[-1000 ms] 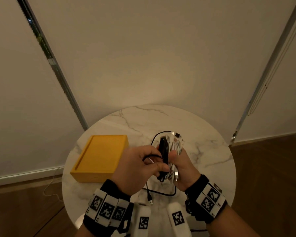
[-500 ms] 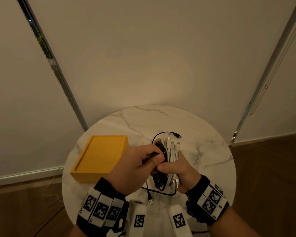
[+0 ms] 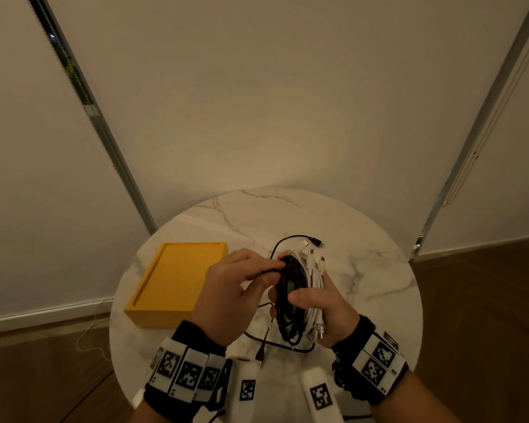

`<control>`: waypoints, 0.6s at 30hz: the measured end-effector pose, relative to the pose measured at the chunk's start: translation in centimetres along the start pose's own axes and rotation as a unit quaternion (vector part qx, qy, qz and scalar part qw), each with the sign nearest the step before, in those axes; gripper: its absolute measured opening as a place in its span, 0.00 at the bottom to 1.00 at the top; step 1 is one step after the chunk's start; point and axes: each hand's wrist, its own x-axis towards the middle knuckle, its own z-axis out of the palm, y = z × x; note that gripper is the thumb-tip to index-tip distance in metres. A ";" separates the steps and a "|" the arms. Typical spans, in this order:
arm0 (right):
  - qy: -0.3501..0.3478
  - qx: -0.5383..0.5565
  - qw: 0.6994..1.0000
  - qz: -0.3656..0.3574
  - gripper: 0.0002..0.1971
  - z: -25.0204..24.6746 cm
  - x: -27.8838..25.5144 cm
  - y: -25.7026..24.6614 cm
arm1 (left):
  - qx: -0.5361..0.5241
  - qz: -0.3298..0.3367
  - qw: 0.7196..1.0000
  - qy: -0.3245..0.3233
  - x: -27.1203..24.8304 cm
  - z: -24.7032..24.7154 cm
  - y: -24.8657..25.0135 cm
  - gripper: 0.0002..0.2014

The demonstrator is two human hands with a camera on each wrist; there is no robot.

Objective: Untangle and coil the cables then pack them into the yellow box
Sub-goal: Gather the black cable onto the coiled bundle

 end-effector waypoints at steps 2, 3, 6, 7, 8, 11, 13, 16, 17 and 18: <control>0.016 -0.013 1.000 -0.004 0.30 -0.1 0.1 0.2 | -0.013 -0.011 0.999 0.037 0.1 0.2 0.4 0.14; 0.023 -0.009 1.000 -0.002 0.32 -0.1 0.1 0.3 | -0.015 -0.020 0.998 0.050 0.2 0.2 0.5 0.15; 0.022 0.004 1.000 -0.006 0.27 0.0 0.0 0.5 | 0.008 -0.019 0.997 0.071 0.4 0.4 0.5 0.11; 0.017 0.001 1.000 -0.006 0.23 0.1 -0.1 0.5 | 0.026 -0.008 0.997 0.072 0.5 0.4 0.5 0.08; 0.013 -0.005 1.000 -0.005 0.21 0.2 -0.2 0.5 | 0.041 0.003 0.997 0.072 0.5 0.5 0.5 0.05; 0.007 -0.019 1.000 0.002 0.19 0.3 -0.2 0.8 | 0.046 0.014 0.997 0.067 0.5 0.9 0.5 0.06; 0.006 -0.020 1.000 0.006 0.20 0.3 -0.1 0.8 | 0.063 0.013 0.996 0.064 0.5 1.1 0.5 0.07; 0.000 -0.034 0.999 0.005 0.21 0.5 -0.1 0.7 | 0.104 0.007 0.993 0.059 0.2 1.4 0.1 0.03; -0.001 -0.034 0.999 0.004 0.21 0.5 -0.1 0.6 | 0.109 0.008 0.992 0.058 0.2 1.5 0.0 0.03; 0.000 -0.028 1.000 0.003 0.21 0.5 -0.1 0.6 | 0.107 0.010 0.993 0.058 0.1 1.5 0.0 0.03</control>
